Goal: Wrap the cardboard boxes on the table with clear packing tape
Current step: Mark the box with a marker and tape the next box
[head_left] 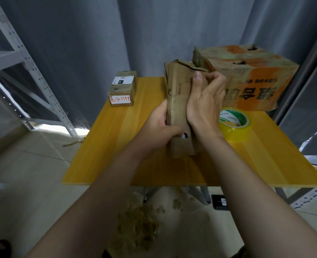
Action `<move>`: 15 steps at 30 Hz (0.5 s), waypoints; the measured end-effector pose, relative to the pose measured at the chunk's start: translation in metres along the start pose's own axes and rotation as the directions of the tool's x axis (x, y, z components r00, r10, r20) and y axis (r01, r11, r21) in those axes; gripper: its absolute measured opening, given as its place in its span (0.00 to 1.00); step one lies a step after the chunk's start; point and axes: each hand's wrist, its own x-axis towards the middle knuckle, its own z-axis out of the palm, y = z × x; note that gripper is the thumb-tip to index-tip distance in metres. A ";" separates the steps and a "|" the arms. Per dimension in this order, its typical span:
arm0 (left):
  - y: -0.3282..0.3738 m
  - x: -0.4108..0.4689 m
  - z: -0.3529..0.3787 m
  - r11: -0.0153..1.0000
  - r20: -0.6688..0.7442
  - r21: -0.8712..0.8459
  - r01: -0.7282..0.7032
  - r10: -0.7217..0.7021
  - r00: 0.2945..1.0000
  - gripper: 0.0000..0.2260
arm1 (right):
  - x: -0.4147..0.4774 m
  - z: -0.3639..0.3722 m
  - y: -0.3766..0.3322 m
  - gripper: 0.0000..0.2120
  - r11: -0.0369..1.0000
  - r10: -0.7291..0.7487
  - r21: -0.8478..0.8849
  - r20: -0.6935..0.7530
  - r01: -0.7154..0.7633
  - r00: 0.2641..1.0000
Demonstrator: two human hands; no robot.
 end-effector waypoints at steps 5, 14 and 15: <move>-0.002 0.003 -0.010 0.998 -0.035 -0.041 0.048 -0.049 0.998 0.25 | 0.004 -0.009 0.003 0.21 0.987 0.115 0.091 0.146 -0.129 0.983; 0.002 -0.001 -0.022 0.962 -0.132 -0.238 0.136 -0.171 0.976 0.11 | 0.015 -0.019 -0.004 0.32 0.932 0.274 0.186 0.201 -0.311 0.940; 0.002 -0.001 -0.022 0.959 -0.140 -0.245 0.142 -0.180 0.974 0.12 | 0.015 -0.020 -0.005 0.31 0.921 0.290 0.204 0.204 -0.331 0.935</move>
